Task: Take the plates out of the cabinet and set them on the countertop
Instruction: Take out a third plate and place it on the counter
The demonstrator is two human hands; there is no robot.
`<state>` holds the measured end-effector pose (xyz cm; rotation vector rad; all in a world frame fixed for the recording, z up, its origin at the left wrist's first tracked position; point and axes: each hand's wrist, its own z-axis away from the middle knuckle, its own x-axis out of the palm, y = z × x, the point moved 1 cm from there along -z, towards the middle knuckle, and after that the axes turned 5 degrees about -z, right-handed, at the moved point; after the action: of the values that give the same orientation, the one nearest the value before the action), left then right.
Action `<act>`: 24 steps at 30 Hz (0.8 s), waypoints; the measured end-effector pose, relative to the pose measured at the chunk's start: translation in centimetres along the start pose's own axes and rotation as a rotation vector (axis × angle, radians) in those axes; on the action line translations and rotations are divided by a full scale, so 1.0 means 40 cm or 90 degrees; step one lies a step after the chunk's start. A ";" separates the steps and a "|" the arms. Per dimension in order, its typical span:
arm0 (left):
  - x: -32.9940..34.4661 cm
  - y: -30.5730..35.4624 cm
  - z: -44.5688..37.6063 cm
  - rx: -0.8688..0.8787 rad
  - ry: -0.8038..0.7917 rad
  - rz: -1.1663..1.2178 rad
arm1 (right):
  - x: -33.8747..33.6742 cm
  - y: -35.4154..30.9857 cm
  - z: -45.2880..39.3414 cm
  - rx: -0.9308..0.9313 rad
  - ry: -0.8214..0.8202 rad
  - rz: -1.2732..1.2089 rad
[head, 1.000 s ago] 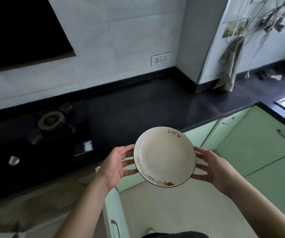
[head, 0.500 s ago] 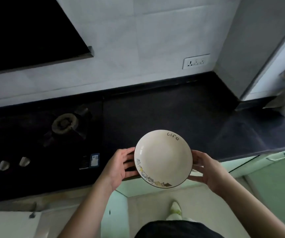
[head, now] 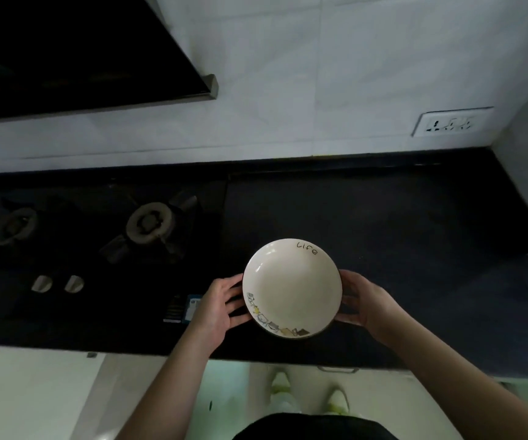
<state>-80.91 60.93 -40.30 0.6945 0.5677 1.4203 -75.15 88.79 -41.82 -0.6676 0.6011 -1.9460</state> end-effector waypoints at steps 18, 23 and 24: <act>-0.067 0.088 -0.267 -0.048 -0.057 -0.022 | 0.140 -0.081 -0.159 0.028 0.080 -0.022; -0.072 0.091 -0.291 -0.053 -0.072 -0.030 | 0.136 -0.077 -0.175 0.040 0.087 -0.056; -0.070 0.090 -0.294 -0.054 -0.073 -0.031 | 0.135 -0.078 -0.178 0.041 0.089 -0.059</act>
<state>-92.12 59.32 -45.88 0.6847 0.4299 1.3428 -84.00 86.19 -43.90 -0.5300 0.5991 -2.1015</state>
